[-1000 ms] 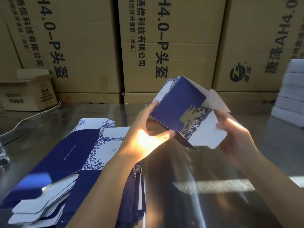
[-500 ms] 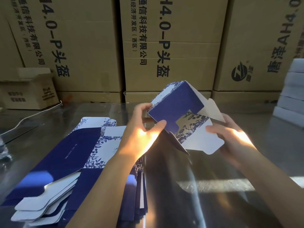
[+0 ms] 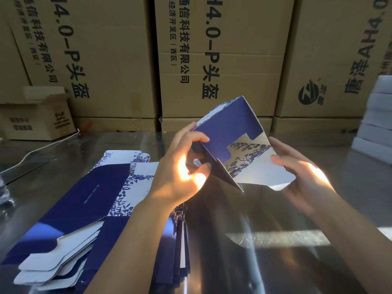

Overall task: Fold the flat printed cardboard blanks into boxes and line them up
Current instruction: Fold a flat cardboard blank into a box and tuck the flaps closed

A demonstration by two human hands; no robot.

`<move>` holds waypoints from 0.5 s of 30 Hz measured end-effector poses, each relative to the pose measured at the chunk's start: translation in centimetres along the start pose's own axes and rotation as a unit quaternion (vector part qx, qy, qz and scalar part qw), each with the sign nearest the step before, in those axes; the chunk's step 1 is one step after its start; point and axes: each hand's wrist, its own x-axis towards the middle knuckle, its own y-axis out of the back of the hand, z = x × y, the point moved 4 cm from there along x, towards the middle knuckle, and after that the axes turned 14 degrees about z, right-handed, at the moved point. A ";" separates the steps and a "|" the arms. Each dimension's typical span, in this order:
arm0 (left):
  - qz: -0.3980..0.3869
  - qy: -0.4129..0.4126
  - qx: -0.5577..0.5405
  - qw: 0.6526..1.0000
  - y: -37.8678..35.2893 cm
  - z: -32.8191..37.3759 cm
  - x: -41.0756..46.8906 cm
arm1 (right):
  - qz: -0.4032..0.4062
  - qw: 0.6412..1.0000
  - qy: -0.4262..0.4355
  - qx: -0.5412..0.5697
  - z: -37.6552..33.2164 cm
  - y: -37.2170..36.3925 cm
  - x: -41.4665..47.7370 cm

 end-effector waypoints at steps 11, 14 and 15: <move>0.129 -0.076 0.120 0.981 -0.1 0.0 -0.3 | 0.001 0.996 0.016 -0.093 0.6 -0.7 -0.8; 0.125 -0.063 0.169 0.976 -0.1 -0.5 -0.2 | 0.003 0.991 0.045 -0.123 0.7 -1.0 -1.0; 0.108 -0.050 0.187 0.975 -0.2 -0.8 -0.1 | 0.005 0.989 0.059 -0.138 0.7 -1.1 -1.2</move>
